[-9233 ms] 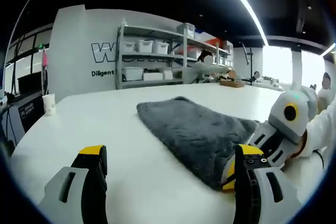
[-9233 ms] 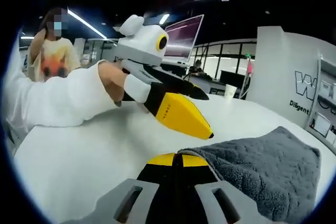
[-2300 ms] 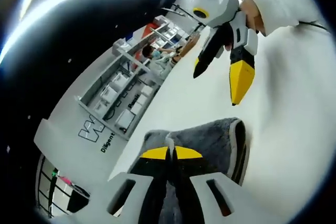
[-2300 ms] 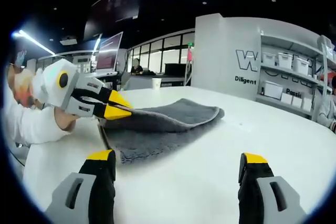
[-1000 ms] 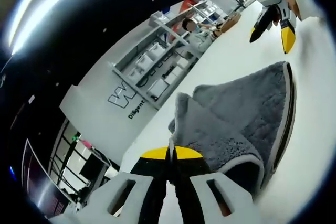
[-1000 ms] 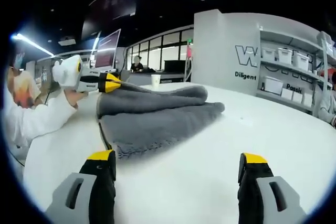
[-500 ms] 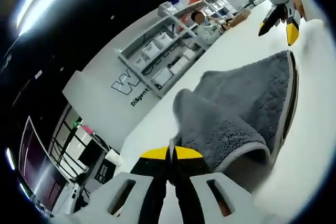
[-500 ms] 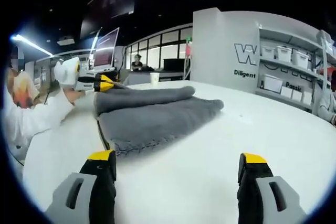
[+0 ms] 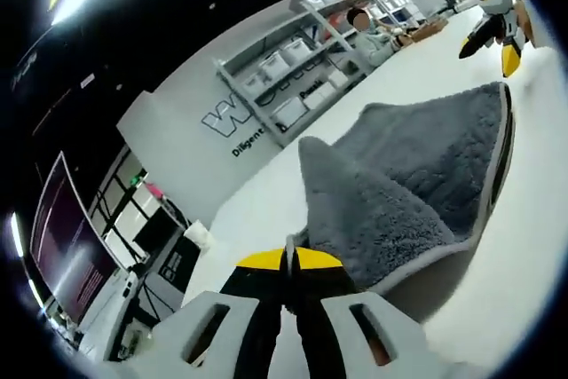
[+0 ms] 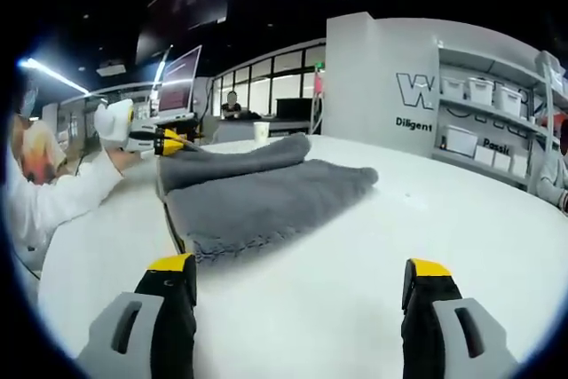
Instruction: Open the folded towel by lifting each exposed corner and separating the folded layers until the towel lies flat within the target outline without major curled edges
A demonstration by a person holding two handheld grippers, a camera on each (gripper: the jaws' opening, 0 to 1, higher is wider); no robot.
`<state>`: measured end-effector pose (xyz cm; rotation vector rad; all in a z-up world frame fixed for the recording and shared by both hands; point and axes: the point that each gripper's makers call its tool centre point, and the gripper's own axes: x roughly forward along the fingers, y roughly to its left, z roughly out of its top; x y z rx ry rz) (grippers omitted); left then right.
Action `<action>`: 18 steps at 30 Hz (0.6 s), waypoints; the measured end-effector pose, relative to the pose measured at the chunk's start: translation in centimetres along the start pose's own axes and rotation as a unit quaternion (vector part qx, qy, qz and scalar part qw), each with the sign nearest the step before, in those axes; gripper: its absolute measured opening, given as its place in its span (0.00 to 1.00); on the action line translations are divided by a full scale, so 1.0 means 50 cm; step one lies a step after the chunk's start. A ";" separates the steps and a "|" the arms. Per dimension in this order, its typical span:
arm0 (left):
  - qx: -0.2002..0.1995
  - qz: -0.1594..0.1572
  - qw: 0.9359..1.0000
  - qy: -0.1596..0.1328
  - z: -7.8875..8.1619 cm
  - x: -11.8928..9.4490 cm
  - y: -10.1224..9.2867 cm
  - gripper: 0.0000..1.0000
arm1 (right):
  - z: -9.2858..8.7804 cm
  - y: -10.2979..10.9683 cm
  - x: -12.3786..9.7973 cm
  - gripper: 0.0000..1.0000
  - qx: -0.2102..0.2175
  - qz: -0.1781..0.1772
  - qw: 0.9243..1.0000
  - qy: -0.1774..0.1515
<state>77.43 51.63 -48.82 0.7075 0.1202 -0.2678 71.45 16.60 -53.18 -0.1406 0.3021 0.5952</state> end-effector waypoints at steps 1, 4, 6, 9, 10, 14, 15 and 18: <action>-0.002 0.003 1.000 0.001 -0.003 -0.002 0.004 0.02 | 0.000 0.000 0.000 0.97 0.000 0.000 1.000 0.000; -0.009 0.008 1.000 0.005 -0.012 -0.005 0.013 0.02 | 0.000 0.000 0.000 0.97 0.001 0.000 1.000 0.000; -0.012 0.013 1.000 0.009 -0.017 -0.008 0.018 0.02 | 0.001 0.000 0.001 0.97 0.000 0.000 1.000 0.000; -0.016 0.019 1.000 0.014 -0.024 -0.013 0.025 0.02 | 0.002 0.000 0.001 0.97 0.000 0.001 1.000 -0.001; -0.018 0.022 0.999 0.016 -0.027 -0.015 0.028 0.02 | 0.002 0.000 0.001 0.97 0.000 0.001 1.000 -0.001; -0.030 0.028 0.999 0.024 -0.043 -0.022 0.038 0.02 | 0.002 0.002 0.000 0.97 0.001 0.000 1.000 -0.001; -0.032 0.030 0.999 0.024 -0.045 -0.024 0.040 0.02 | 0.001 0.002 -0.001 0.97 0.001 0.000 1.000 -0.001; -0.038 0.033 0.998 0.026 -0.049 -0.031 0.042 0.02 | 0.001 0.003 -0.002 0.97 0.002 0.000 1.000 -0.001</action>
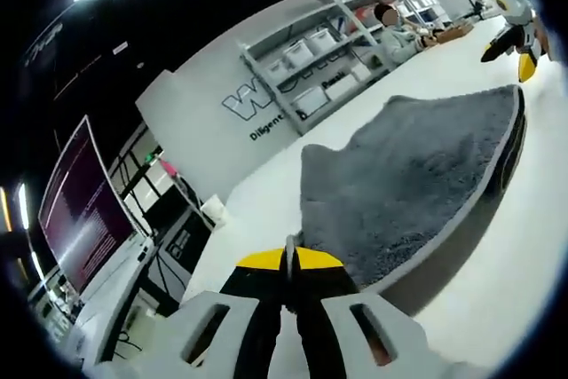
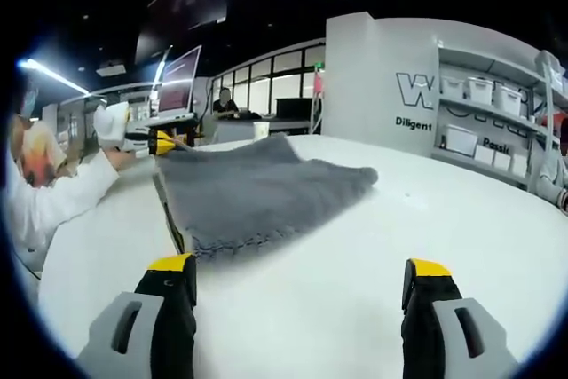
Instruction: Open the folded towel by lifting each exposed corner and separating the folded layers until the towel lies flat within the target outline without major curled edges
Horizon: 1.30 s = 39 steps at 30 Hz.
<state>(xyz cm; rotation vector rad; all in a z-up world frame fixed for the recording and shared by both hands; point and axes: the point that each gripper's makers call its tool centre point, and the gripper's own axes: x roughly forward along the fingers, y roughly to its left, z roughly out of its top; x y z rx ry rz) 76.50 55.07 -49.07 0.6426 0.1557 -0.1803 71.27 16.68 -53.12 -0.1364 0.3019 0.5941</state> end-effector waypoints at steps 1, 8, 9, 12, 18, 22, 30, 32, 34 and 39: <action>-0.001 -0.001 1.000 0.000 -0.001 -0.002 -0.002 0.02 | 0.000 0.000 0.000 0.97 0.000 0.000 1.000 0.000; 0.012 -0.015 1.000 0.007 -0.008 -0.011 -0.023 0.02 | -0.001 -0.003 0.000 0.97 0.001 0.000 1.000 0.001; 0.012 -0.016 1.000 0.008 -0.009 -0.013 -0.024 0.02 | -0.001 -0.003 0.000 0.97 0.001 0.000 1.000 0.001; 0.008 -0.019 1.000 0.009 -0.015 -0.020 -0.025 0.02 | -0.001 -0.003 0.000 0.97 0.002 -0.001 1.000 0.000; -0.009 -0.033 0.999 0.013 -0.027 -0.029 -0.037 0.03 | -0.002 -0.005 0.001 0.97 0.001 -0.001 1.000 0.002; -0.020 -0.041 0.999 0.010 -0.031 -0.031 -0.041 0.07 | -0.001 -0.005 0.001 0.97 0.001 -0.001 1.000 0.001; -0.065 -0.035 0.997 -0.022 -0.022 -0.056 -0.031 0.16 | 0.000 -0.004 0.001 0.97 0.000 0.001 1.000 0.001; -0.073 -0.036 0.996 -0.042 -0.010 -0.062 -0.030 0.17 | 0.000 -0.005 0.000 0.97 0.001 0.000 1.000 0.000; -0.082 -0.046 0.994 -0.054 -0.006 -0.067 -0.035 0.21 | 0.001 -0.005 0.000 0.97 0.002 -0.001 1.000 -0.001; -0.103 -0.070 0.989 -0.085 0.013 -0.069 -0.049 0.30 | 0.001 -0.005 0.000 0.97 0.002 0.000 1.000 -0.001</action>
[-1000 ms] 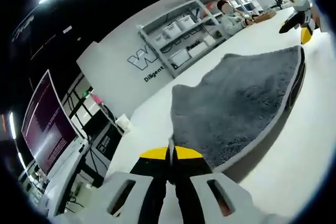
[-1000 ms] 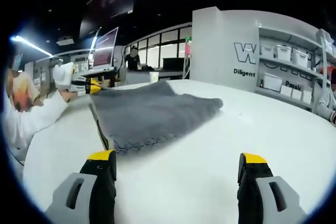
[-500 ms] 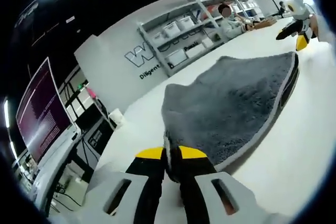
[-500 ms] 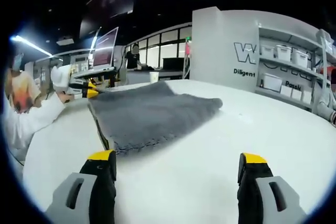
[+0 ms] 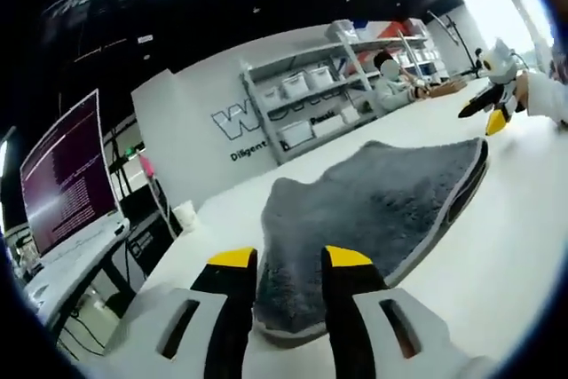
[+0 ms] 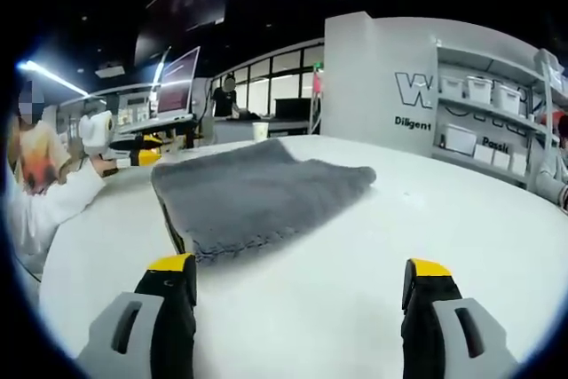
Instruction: Open the folded towel by lifting each exposed corner and separating the folded layers until the towel lies flat within the target outline without major curled edges
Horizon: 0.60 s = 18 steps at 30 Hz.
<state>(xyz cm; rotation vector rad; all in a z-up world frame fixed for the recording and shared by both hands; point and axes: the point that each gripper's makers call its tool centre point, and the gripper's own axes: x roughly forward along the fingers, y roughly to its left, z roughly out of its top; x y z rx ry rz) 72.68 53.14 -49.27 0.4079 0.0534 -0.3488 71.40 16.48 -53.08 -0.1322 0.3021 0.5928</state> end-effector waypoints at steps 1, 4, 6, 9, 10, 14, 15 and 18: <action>-0.003 -0.005 1.000 -0.004 0.002 0.002 -0.003 0.32 | 0.000 0.000 0.000 0.97 0.000 0.000 1.000 0.000; -0.010 -0.009 1.000 -0.003 -0.001 0.005 -0.004 0.39 | 0.000 -0.001 0.000 0.97 0.001 0.000 1.000 0.000; -0.024 -0.013 1.000 -0.012 0.001 0.007 -0.004 0.43 | 0.001 -0.001 -0.001 0.97 0.001 -0.001 1.000 -0.001; -0.045 -0.019 0.999 -0.018 0.001 0.008 -0.006 0.52 | 0.000 -0.001 -0.001 0.98 0.002 -0.001 1.000 -0.001; -0.051 -0.020 0.998 -0.017 -0.001 0.010 -0.006 0.54 | 0.000 -0.001 0.000 0.98 0.002 0.000 1.000 -0.001; -0.078 -0.024 0.997 0.002 -0.021 0.018 -0.007 0.64 | -0.001 0.002 0.000 0.98 0.001 0.002 1.000 0.001; -0.083 -0.023 0.996 0.001 -0.021 0.018 -0.007 0.67 | -0.001 0.002 0.000 0.98 0.001 0.002 1.000 0.001; -0.091 -0.021 0.996 -0.002 -0.020 0.018 -0.005 0.72 | -0.002 0.003 0.000 0.98 0.002 0.003 1.000 0.001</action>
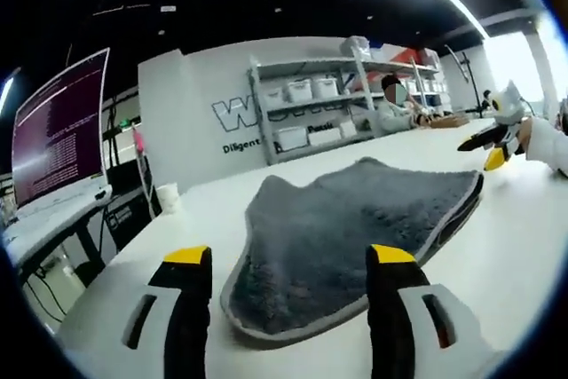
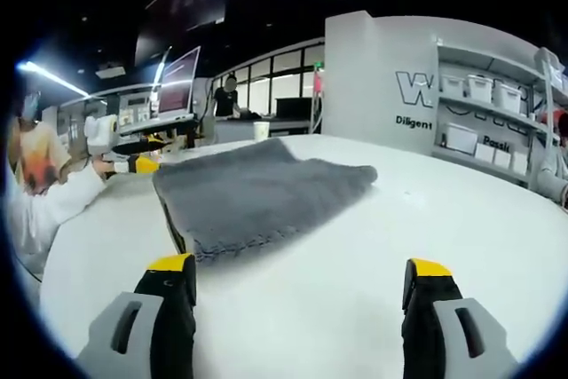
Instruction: Open the folded towel by lifting each exposed corner and separating the folded layers until the towel lies flat within the target outline without major curled edges
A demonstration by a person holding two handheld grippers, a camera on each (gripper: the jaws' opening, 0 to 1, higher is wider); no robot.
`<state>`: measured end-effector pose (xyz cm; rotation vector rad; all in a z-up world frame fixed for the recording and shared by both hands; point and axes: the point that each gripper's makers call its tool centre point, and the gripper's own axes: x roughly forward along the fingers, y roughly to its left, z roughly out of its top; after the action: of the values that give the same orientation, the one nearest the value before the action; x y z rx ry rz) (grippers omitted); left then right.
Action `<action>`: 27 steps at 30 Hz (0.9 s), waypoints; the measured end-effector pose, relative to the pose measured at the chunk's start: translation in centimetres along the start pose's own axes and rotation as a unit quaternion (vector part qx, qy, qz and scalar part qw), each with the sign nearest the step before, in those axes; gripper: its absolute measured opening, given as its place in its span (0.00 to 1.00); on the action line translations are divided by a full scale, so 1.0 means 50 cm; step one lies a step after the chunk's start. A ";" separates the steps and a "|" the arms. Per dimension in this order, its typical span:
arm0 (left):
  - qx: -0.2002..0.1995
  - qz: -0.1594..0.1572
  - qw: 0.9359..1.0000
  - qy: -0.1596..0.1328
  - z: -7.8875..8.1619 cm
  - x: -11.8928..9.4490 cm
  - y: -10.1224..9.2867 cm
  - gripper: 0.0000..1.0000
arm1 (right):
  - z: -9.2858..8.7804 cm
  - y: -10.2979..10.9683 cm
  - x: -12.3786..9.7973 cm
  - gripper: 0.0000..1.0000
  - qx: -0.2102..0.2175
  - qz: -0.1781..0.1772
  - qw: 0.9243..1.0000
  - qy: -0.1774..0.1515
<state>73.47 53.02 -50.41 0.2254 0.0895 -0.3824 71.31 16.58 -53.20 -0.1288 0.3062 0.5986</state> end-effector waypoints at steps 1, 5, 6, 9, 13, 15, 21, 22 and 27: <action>-0.002 0.001 1.000 0.001 -0.001 0.000 0.000 0.73 | 0.000 0.000 0.000 0.98 0.000 0.000 1.000 0.000; -0.011 -0.004 1.000 0.003 -0.005 0.006 -0.004 0.82 | -0.001 0.001 0.001 0.98 0.000 0.001 1.000 0.002; -0.012 -0.005 1.000 0.003 -0.005 0.008 -0.006 0.84 | -0.002 0.002 0.001 0.98 0.000 0.002 1.000 0.002; -0.011 -0.007 1.000 0.005 -0.006 0.009 -0.009 0.87 | -0.003 0.003 0.002 0.98 -0.001 0.003 1.000 0.003; -0.013 -0.004 1.000 0.006 -0.007 0.011 -0.009 0.93 | -0.004 0.004 0.002 0.98 -0.001 0.004 1.000 0.005; -0.017 -0.005 1.000 0.008 -0.010 0.012 -0.010 0.96 | -0.005 0.004 0.003 0.98 -0.001 0.005 1.000 0.005; -0.017 -0.010 1.000 0.021 -0.020 0.016 -0.016 1.00 | -0.006 0.006 0.003 0.98 -0.001 0.007 1.000 0.007; -0.017 -0.011 1.000 0.023 -0.021 0.016 -0.017 1.00 | -0.006 0.006 0.003 0.98 -0.001 0.007 1.000 0.007; -0.015 -0.014 0.999 0.025 -0.023 0.016 -0.019 1.00 | -0.007 0.009 0.004 0.98 -0.002 0.010 1.000 0.008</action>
<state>73.82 52.12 -51.83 0.2037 0.1482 -0.4021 71.15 16.98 -53.59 -0.1334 0.3220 0.6191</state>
